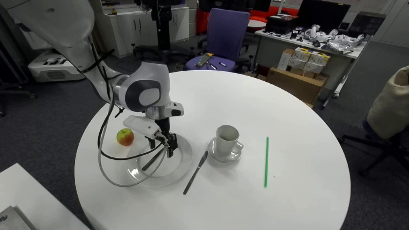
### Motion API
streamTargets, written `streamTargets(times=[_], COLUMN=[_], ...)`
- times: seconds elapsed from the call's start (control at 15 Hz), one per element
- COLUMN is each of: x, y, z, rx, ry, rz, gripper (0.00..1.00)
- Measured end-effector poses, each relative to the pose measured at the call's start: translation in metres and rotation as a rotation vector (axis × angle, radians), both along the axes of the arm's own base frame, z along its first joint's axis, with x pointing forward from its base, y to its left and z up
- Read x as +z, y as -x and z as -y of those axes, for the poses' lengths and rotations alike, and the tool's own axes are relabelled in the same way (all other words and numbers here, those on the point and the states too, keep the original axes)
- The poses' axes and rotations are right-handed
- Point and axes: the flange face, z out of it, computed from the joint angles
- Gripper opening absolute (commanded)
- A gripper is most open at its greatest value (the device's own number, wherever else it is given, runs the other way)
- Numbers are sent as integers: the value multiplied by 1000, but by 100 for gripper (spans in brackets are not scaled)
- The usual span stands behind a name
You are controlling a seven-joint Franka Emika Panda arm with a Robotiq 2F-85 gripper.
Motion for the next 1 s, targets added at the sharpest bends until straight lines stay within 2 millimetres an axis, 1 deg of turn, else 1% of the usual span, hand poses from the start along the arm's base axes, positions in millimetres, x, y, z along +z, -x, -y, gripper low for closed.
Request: streamTargets(times=[0.2, 0.27, 0.33, 0.47, 0.53, 0.67, 0.8, 0.87, 1.0], x=[-11, -13, -15, -20, -20, -19, -19, -17, -15], y=[0, 0, 0, 1, 0, -2, -3, -4, -6], z=[-3, -4, -4, -4, -4, -5, -4, -4, -3], rx=[8, 10, 10, 11, 11, 12, 12, 11, 10], ry=[0, 0, 0, 0, -1, 0, 0, 1, 3], rz=[-14, -18, -21, -27, -28, -24, -22, -18, -12], gripper=[100, 75, 74, 61, 52, 35, 22, 13, 1])
